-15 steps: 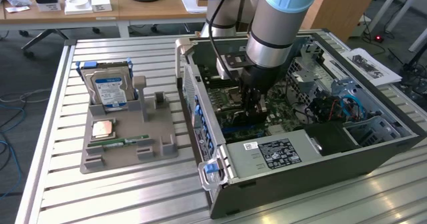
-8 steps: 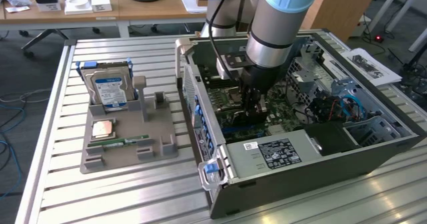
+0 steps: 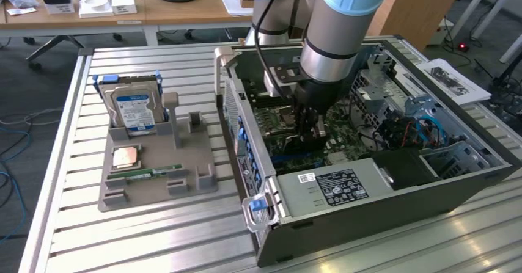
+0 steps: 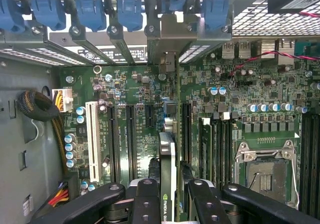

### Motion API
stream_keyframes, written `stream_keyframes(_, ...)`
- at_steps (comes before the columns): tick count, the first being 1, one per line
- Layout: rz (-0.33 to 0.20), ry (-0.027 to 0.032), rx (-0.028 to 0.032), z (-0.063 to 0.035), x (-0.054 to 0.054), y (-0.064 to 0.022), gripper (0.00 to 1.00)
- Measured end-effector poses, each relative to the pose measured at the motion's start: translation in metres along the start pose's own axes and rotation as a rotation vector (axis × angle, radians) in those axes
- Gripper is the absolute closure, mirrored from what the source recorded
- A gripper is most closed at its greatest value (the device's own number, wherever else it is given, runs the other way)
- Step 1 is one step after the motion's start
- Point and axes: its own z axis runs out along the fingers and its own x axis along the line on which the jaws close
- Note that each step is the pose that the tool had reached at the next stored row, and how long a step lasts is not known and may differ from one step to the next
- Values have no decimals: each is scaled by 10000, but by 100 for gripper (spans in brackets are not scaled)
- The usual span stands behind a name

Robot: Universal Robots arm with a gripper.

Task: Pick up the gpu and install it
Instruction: 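Insert the gpu into the slot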

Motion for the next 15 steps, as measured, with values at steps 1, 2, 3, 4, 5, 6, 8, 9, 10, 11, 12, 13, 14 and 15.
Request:
stream_keyframes(1,0,-1,3,0,0,1,74)
stream_keyframes(2,0,-1,4,0,0,2,74)
stream_keyframes(3,1,-1,6,0,0,3,74)
stream_keyframes(4,0,-1,7,0,1,4,74)
stream_keyframes(5,0,-3,10,0,2,6,74)
stream_keyframes(6,0,-5,11,0,3,7,74)
stream_keyframes(8,0,-8,13,0,4,8,74)
stream_keyframes(9,1,-9,13,0,4,9,74)
stream_keyframes(10,0,-12,12,0,5,9,74)
stream_keyframes(11,0,-14,13,0,5,9,74)
stream_keyframes(12,0,-15,13,0,5,10,74)
stream_keyframes(13,1,-19,15,0,5,11,74)
stream_keyframes(14,0,-19,14,0,6,11,74)
stream_keyframes(15,0,-19,15,0,6,11,74)
